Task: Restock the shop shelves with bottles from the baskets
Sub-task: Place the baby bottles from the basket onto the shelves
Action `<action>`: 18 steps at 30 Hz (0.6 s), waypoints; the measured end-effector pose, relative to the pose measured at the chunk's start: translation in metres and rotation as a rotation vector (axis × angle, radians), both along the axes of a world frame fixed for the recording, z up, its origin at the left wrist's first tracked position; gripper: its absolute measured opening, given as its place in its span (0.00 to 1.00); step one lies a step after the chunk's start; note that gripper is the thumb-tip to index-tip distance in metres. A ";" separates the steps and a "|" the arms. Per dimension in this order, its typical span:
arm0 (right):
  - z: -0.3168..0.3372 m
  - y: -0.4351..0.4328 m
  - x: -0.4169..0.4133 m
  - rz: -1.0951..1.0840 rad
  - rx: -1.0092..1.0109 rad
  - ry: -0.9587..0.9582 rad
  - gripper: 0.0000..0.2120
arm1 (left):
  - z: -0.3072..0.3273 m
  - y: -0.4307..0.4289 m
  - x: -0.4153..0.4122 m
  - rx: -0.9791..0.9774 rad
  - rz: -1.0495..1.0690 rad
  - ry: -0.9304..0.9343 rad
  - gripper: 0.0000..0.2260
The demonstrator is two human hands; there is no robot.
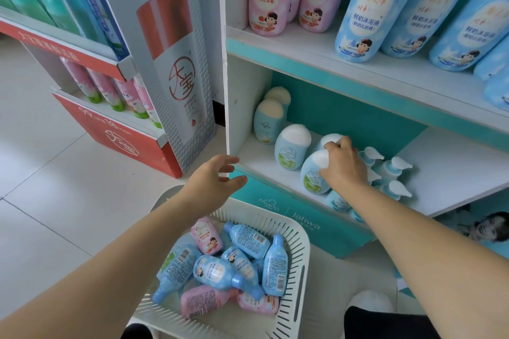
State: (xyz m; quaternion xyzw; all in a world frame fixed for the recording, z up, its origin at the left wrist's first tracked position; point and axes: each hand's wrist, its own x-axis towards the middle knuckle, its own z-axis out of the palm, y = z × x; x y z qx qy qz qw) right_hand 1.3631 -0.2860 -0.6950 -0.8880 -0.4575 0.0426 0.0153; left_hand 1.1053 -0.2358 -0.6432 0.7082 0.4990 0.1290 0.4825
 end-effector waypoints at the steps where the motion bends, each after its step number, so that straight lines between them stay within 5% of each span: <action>1: 0.001 -0.001 0.000 -0.005 0.010 -0.001 0.21 | 0.000 0.000 0.000 0.000 -0.002 0.004 0.20; 8: 0.018 0.001 -0.014 0.078 0.097 -0.078 0.27 | 0.004 0.001 -0.008 0.012 -0.007 0.040 0.20; 18: 0.008 -0.001 -0.109 0.602 -0.017 0.086 0.27 | 0.006 0.004 -0.040 0.048 0.004 0.087 0.19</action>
